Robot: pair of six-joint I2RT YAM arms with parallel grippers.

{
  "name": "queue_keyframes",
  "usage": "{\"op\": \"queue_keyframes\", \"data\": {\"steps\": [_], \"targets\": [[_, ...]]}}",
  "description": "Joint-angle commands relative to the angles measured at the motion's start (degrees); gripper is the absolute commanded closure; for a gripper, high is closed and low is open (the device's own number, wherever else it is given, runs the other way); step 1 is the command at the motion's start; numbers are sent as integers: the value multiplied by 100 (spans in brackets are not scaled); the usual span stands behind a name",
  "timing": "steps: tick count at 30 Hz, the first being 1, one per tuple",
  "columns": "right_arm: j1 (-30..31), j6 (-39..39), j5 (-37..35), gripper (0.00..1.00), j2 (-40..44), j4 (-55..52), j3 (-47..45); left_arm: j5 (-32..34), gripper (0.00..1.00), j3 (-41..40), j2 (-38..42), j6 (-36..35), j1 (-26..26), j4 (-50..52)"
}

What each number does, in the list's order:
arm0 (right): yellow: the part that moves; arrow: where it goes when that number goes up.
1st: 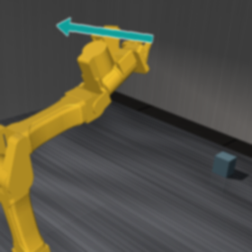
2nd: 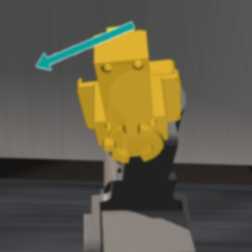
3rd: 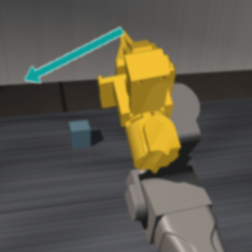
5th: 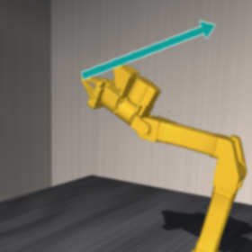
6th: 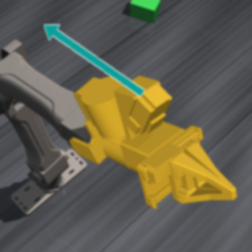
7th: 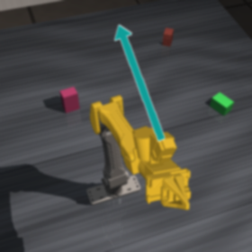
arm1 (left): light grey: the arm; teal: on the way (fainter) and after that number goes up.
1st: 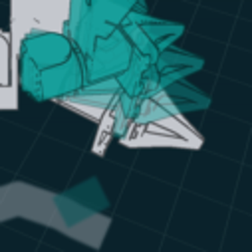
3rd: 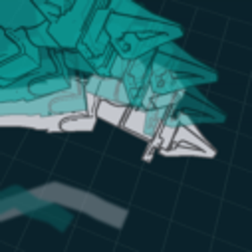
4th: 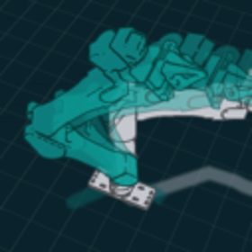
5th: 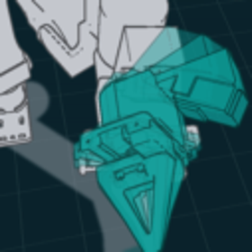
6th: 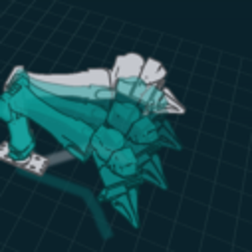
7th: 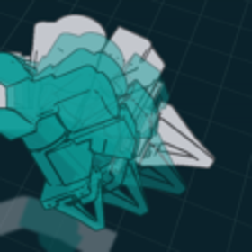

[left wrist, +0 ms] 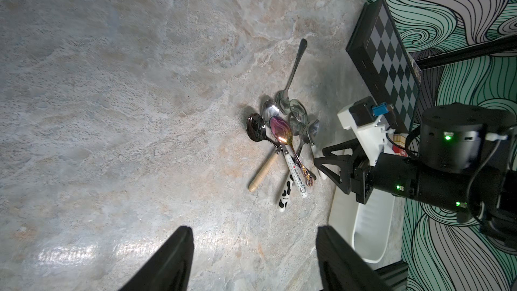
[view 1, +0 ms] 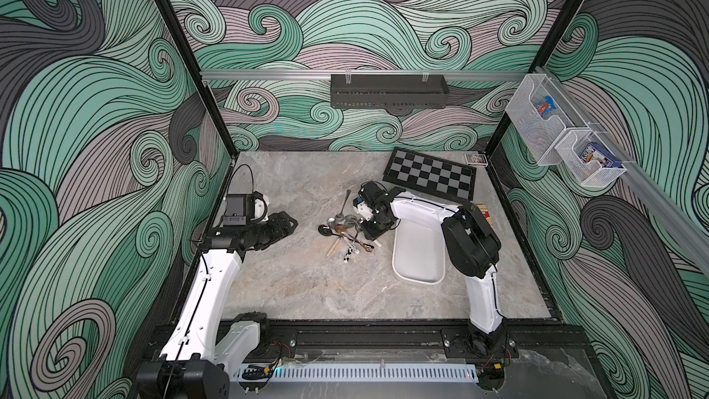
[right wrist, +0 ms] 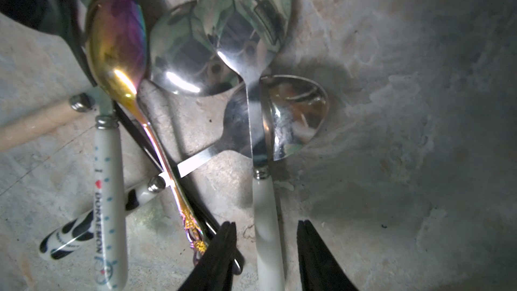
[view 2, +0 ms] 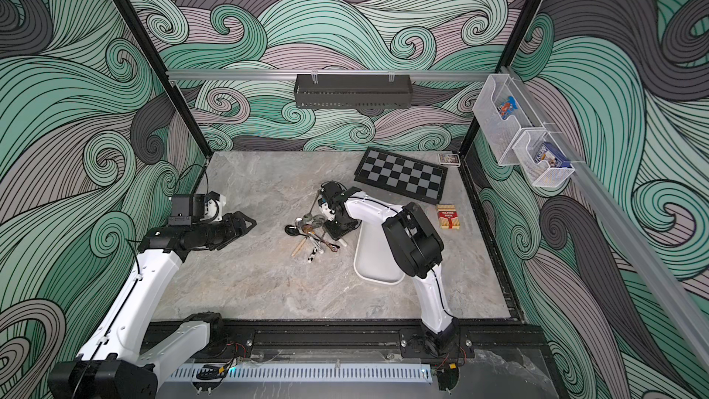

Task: Put the spoon into the storage box
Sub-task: Pick up the spoon from the center of the board.

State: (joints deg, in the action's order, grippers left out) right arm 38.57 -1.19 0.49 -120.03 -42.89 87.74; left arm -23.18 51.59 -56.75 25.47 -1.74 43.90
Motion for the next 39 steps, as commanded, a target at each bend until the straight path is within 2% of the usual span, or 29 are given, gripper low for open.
{"op": "queue_keyframes", "data": {"steps": [1,4,12,18,28,34,39], "targets": [[168,9,-234,62,-191,-40,111,42,27,-18,103,-86,-1,63],[272,-17,-388,65,-279,-38,132,41,27,-18,85,-85,2,68],[474,-112,-545,83,-394,-11,282,85,27,-26,111,-85,-2,75],[479,-317,-427,91,-9,-15,289,113,27,-34,120,-75,1,84],[421,-557,-417,92,871,-55,121,153,27,-33,103,-64,15,114],[-296,-968,-175,92,1927,-105,-433,225,27,-23,94,7,132,149],[-765,-1437,-468,88,2881,-259,-1264,40,27,182,115,-165,148,395]]}}
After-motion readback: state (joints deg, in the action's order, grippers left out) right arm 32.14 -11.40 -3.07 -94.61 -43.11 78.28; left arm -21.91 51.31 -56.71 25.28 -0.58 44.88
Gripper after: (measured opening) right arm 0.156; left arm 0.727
